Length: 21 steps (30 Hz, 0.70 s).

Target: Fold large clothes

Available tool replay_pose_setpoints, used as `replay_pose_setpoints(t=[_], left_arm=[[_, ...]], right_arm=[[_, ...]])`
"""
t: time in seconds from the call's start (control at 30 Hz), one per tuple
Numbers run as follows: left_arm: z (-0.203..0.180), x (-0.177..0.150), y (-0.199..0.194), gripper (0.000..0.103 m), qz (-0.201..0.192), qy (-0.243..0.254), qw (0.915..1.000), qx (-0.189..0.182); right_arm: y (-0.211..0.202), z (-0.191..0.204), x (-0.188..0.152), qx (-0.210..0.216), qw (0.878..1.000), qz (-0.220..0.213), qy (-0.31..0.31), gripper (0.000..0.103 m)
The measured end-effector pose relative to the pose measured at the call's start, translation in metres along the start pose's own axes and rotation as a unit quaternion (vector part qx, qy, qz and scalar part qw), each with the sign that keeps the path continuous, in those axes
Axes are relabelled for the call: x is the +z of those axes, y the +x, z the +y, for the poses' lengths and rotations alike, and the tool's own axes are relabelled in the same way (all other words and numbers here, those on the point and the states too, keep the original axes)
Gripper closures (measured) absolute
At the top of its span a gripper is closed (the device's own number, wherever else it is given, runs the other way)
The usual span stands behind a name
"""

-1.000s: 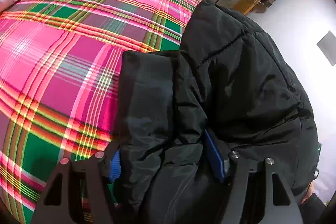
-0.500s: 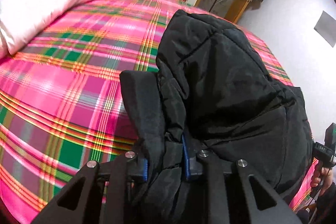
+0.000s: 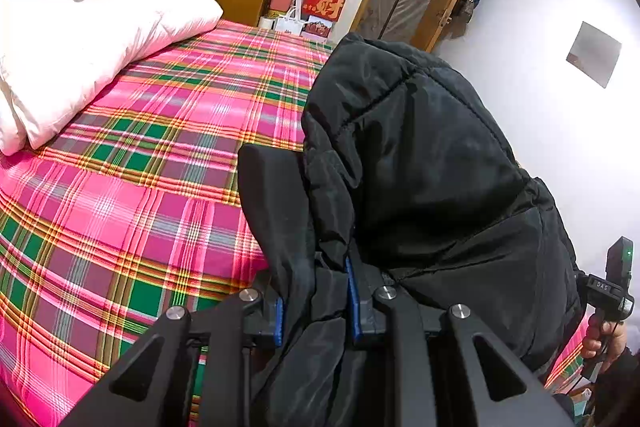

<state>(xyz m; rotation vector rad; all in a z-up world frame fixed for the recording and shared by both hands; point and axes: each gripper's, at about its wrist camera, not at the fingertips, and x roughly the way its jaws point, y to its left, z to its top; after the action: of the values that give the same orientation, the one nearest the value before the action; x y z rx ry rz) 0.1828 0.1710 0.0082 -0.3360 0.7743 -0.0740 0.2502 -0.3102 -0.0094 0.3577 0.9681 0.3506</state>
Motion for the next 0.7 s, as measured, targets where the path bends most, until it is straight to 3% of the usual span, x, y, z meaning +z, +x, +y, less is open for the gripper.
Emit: replay_pose_setpoints(t=[0.7], left_arm=[[-0.077, 0.034, 0.033, 0.079, -0.009, 0.017, 0.9991, -0.038]], right_arm=[[-0.038, -0.041, 0.048, -0.009, 0.999, -0.041, 0.002, 0.082]])
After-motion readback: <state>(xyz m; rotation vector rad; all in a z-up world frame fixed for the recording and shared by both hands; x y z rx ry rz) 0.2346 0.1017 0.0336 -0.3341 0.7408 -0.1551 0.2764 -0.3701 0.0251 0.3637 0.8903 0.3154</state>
